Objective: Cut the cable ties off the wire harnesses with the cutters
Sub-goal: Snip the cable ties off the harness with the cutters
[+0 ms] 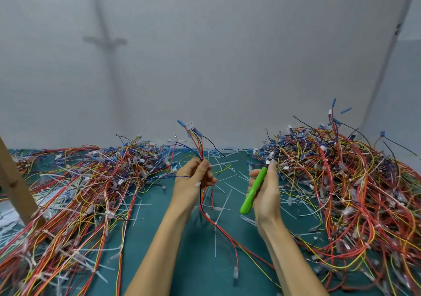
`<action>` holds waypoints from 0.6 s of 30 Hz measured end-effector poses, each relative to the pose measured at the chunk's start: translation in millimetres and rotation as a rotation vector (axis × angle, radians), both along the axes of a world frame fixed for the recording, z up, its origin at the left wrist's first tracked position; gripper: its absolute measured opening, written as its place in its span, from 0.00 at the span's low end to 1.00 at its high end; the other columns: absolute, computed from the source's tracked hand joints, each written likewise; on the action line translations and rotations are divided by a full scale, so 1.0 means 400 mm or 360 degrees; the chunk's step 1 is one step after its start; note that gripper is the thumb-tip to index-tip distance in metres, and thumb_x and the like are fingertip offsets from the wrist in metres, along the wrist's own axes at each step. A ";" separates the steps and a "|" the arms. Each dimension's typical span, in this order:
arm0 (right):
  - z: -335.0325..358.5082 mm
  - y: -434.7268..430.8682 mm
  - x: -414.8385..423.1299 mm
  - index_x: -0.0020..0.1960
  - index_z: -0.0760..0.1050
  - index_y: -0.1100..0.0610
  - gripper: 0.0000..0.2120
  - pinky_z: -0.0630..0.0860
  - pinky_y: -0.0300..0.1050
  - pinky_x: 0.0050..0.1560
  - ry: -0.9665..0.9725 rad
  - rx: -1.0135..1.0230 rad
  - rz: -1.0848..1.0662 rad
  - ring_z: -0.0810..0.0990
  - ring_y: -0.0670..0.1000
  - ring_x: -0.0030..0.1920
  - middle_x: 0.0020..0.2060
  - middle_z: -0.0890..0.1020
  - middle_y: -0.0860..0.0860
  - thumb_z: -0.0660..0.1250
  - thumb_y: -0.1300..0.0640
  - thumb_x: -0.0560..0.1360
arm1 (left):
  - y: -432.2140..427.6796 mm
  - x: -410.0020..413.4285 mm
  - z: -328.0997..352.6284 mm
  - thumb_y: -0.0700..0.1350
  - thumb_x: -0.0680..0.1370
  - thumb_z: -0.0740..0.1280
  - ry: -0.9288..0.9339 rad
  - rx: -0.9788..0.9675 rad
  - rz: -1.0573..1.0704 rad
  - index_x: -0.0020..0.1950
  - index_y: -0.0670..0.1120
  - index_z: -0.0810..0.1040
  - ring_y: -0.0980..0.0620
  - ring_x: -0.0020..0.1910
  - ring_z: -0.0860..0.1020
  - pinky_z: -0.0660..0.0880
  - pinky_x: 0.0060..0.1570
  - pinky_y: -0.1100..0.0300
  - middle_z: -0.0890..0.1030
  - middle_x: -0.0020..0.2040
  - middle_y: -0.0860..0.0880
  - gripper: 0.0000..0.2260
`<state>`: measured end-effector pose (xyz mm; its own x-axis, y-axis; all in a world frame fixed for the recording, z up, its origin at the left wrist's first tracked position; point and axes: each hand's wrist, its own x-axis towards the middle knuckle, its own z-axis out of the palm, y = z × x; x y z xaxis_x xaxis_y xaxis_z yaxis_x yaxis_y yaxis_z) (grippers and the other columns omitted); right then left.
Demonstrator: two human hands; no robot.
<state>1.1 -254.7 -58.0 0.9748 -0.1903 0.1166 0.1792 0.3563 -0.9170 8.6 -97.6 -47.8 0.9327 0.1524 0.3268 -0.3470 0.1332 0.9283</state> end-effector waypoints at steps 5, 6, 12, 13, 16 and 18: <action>0.005 0.005 -0.010 0.49 0.68 0.54 0.17 0.67 0.45 0.40 0.0110 -0.0350 0.0239 0.68 0.46 0.35 0.37 0.68 0.50 0.66 0.43 0.68 | -0.007 0.002 -0.004 0.37 0.83 0.58 0.0002 -0.0155 -0.0079 0.54 0.39 0.79 0.53 0.38 0.83 0.79 0.41 0.65 0.80 0.34 0.50 0.10; 0.006 0.006 -0.012 0.48 0.68 0.55 0.12 0.68 0.45 0.40 0.0076 -0.0354 0.0320 0.68 0.47 0.36 0.38 0.68 0.51 0.66 0.49 0.72 | -0.005 0.003 -0.006 0.36 0.83 0.58 0.0005 -0.0159 -0.0100 0.55 0.39 0.79 0.53 0.40 0.83 0.79 0.42 0.65 0.81 0.35 0.51 0.10; 0.026 0.006 -0.019 0.51 0.75 0.51 0.05 0.74 0.41 0.44 -0.0081 -0.1031 0.0554 0.76 0.46 0.41 0.42 0.78 0.48 0.61 0.58 0.81 | 0.002 0.023 -0.005 0.35 0.82 0.60 0.0101 -0.0283 -0.0008 0.49 0.40 0.77 0.47 0.41 0.85 0.81 0.40 0.61 0.81 0.38 0.44 0.07; 0.023 0.004 -0.017 0.49 0.75 0.49 0.04 0.72 0.41 0.42 -0.0127 -0.1202 0.0487 0.76 0.47 0.40 0.41 0.78 0.47 0.62 0.55 0.80 | 0.002 0.025 -0.005 0.35 0.82 0.60 0.0107 -0.0291 0.0001 0.47 0.40 0.77 0.47 0.40 0.84 0.81 0.40 0.61 0.81 0.38 0.43 0.07; 0.009 -0.002 -0.013 0.40 0.72 0.51 0.15 0.67 0.43 0.35 -0.0261 -0.1708 0.0133 0.71 0.47 0.33 0.31 0.74 0.47 0.63 0.40 0.77 | 0.004 0.013 -0.005 0.35 0.80 0.63 0.0048 -0.0198 -0.0043 0.46 0.40 0.79 0.49 0.41 0.84 0.81 0.42 0.61 0.83 0.38 0.45 0.06; -0.002 0.000 -0.012 0.35 0.68 0.52 0.24 0.65 0.45 0.33 -0.0323 -0.1868 -0.0034 0.69 0.47 0.31 0.28 0.71 0.48 0.59 0.32 0.75 | 0.000 0.003 -0.001 0.34 0.80 0.64 0.0011 -0.0120 -0.0088 0.46 0.40 0.80 0.50 0.41 0.83 0.81 0.44 0.61 0.84 0.38 0.47 0.07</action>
